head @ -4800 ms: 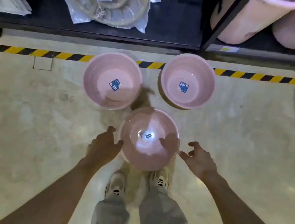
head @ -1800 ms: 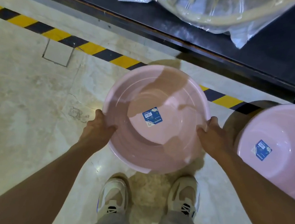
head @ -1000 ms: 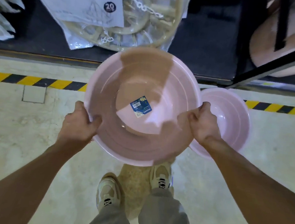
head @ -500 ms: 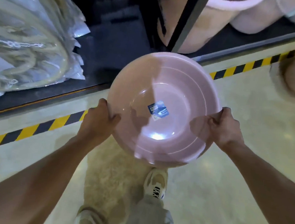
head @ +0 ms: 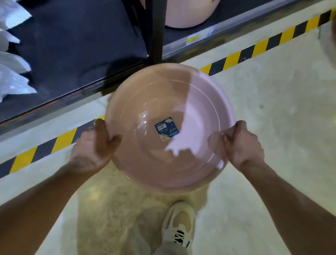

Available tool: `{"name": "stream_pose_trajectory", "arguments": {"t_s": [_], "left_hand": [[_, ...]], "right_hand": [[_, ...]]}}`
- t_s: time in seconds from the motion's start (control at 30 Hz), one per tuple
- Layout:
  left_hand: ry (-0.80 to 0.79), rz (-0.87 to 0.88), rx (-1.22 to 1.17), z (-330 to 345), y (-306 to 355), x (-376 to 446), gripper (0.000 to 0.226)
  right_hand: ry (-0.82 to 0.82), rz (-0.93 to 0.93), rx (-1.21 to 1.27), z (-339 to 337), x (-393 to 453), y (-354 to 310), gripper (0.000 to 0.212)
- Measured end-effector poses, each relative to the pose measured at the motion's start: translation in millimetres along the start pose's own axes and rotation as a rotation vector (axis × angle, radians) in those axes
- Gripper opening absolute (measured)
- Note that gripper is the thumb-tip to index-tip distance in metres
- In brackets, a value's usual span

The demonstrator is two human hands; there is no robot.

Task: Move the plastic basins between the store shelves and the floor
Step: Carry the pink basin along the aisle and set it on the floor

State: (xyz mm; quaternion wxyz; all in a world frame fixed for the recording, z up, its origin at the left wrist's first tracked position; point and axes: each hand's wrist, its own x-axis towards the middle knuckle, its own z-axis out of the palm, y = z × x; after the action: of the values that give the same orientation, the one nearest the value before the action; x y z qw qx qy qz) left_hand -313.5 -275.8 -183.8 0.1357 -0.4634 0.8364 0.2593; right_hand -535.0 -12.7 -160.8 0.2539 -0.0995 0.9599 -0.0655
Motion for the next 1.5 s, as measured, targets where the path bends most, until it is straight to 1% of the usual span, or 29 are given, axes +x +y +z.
{"name": "stream_pose_trajectory", "arguments": {"t_s": [0.07,0.2,0.27,0.4,0.53,0.63,0.77,0.83,0.9,1.0,1.13,1.23,1.3,1.37,1.43,1.47,1.5], "left_hand": [[0.006,-0.015,-0.009,14,0,9,0.041],[0.002,-0.062,-0.067,35,-2,23,0.034],[-0.005,-0.065,-0.069,40,-5,27,0.035],[-0.048,-0.127,-0.07,47,-7,32,0.04],[-0.12,-0.156,-0.163,46,-7,37,0.037],[-0.136,-0.164,-0.208,45,-7,38,0.036],[-0.114,-0.163,-0.236,44,-6,37,0.04],[-0.063,-0.138,-0.198,40,-4,33,0.041],[-0.047,-0.129,-0.196,30,1,24,0.042],[-0.034,-0.08,-0.192,1,19,1,0.041],[-0.013,-0.023,-0.186,-60,61,-31,0.031],[-0.021,0.067,-0.241,-118,107,-52,0.02],[-0.012,0.137,-0.241,-162,143,-71,0.026],[0.033,0.217,-0.292,-209,186,-98,0.03],[0.093,0.324,-0.25,-260,229,-129,0.025],[0.092,0.37,-0.232,-284,251,-146,0.022],[0.063,0.371,-0.246,-310,275,-166,0.019]], "right_hand": [[-0.005,0.013,-0.005,15,8,2,0.026],[0.007,0.019,0.013,39,22,6,0.025],[-0.01,0.017,0.016,49,26,6,0.025],[-0.044,0.052,0.102,67,30,5,0.024],[-0.068,0.079,0.157,74,35,4,0.022],[-0.105,0.082,0.176,73,37,4,0.02],[-0.159,0.093,0.227,72,38,4,0.021],[-0.149,0.089,0.237,67,33,2,0.021],[-0.137,0.092,0.249,56,24,1,0.019],[-0.123,0.101,0.27,19,2,6,0.017],[-0.075,0.141,0.296,-65,-32,12,0.015],[-0.001,0.171,0.333,-146,-62,17,0.015],[0.06,0.192,0.358,-207,-89,23,0.017],[0.126,0.203,0.376,-269,-121,30,0.019],[0.203,0.223,0.392,-333,-157,38,0.02],[0.24,0.233,0.393,-364,-176,43,0.02],[0.274,0.24,0.396,-395,-195,48,0.019]]}}
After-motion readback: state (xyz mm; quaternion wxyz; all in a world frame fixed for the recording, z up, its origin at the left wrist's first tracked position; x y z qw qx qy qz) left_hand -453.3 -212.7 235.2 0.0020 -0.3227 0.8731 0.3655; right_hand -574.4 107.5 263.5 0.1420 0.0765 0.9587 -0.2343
